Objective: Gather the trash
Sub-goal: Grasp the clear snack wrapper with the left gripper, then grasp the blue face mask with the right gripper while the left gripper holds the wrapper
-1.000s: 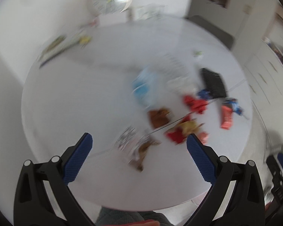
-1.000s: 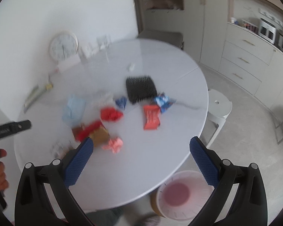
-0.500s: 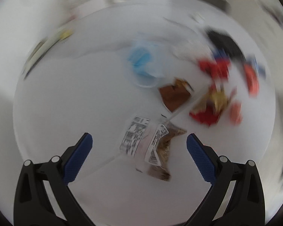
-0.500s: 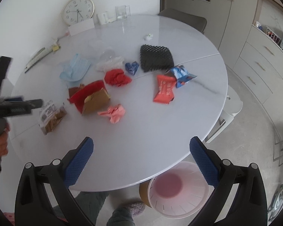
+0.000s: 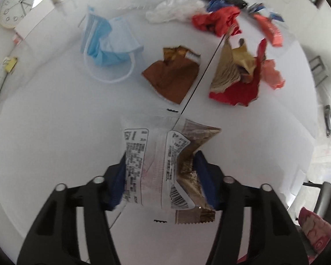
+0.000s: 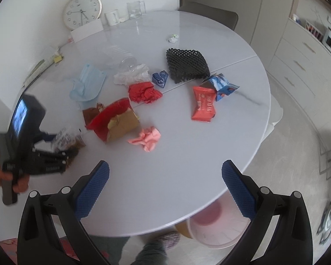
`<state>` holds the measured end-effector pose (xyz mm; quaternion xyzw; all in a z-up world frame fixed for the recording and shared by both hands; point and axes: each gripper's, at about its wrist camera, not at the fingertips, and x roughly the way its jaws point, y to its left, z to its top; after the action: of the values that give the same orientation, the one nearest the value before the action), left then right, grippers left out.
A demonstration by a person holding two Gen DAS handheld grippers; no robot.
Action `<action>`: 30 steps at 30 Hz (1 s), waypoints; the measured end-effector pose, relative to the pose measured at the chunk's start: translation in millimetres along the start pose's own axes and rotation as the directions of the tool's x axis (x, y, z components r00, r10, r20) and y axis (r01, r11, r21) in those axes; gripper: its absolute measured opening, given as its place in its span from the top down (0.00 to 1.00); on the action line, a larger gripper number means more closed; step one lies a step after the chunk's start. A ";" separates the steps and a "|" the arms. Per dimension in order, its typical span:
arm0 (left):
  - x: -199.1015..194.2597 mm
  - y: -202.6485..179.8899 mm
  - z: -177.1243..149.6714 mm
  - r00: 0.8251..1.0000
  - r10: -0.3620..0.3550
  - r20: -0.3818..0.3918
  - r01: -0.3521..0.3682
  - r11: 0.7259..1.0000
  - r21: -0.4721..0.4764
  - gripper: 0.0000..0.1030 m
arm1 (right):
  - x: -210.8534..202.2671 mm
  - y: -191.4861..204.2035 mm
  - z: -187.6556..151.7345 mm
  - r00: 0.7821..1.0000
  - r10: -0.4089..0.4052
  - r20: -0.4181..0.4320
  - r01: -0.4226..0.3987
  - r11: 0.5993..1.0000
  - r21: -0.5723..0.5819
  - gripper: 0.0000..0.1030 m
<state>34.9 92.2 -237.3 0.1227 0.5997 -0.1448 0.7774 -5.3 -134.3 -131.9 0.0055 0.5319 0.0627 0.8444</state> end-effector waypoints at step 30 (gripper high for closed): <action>-55.9 136.5 -15.3 0.986 -0.036 0.164 0.064 0.983 -0.171 0.75 | 190.9 198.7 171.8 0.900 0.262 -0.347 -0.277 0.961 0.007 0.90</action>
<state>58.7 228.8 -184.7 0.0264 0.5487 -0.1203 0.8269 210.7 94.0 -213.6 0.0501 0.6641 0.1902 0.7213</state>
